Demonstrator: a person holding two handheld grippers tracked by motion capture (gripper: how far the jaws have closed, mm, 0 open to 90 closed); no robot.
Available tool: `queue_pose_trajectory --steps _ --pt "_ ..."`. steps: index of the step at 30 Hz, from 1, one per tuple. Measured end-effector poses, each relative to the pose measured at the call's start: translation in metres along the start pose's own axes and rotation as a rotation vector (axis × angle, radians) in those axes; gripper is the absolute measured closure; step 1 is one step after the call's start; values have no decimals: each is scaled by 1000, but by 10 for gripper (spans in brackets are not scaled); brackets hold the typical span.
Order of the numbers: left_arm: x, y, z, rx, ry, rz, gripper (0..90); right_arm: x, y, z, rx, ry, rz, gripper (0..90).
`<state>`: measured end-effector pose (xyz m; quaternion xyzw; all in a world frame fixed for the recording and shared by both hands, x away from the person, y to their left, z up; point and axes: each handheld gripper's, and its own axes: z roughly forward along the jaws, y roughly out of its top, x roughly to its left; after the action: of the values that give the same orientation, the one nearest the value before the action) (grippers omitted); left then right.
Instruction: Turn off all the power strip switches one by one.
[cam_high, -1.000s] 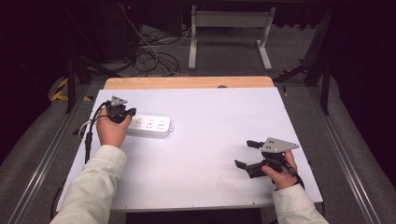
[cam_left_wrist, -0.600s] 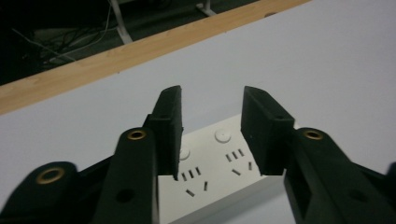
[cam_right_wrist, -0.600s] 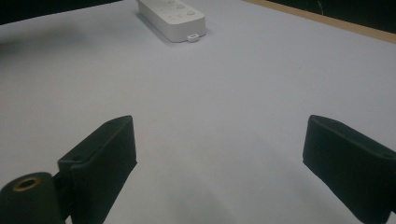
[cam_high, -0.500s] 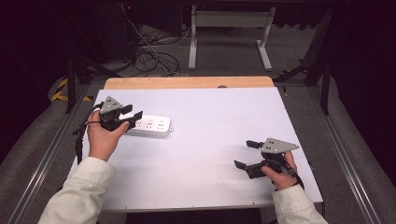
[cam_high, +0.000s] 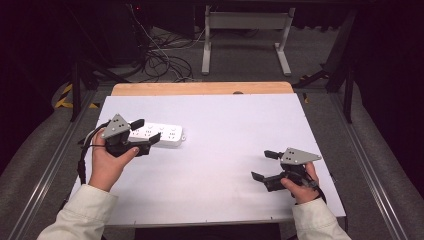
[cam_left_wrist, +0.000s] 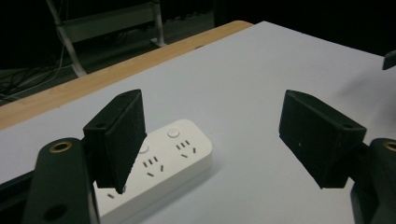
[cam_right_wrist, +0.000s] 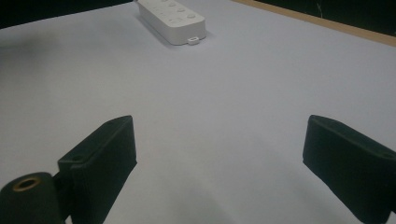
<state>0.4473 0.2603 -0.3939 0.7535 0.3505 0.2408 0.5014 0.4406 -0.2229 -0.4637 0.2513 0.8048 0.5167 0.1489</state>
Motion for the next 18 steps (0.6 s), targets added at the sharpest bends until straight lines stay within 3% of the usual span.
queue_pose_trajectory --steps 8,11,18 --pt "-15 -27 -10 -26 -70 0 231 0 -1 0 1 6 0 95" --pt "-19 -38 -14 -28 -75 17 226 1 -1 0 0 10 -2 95" --pt "-25 -64 -14 20 -109 36 206 1 -1 0 -5 20 -2 92"
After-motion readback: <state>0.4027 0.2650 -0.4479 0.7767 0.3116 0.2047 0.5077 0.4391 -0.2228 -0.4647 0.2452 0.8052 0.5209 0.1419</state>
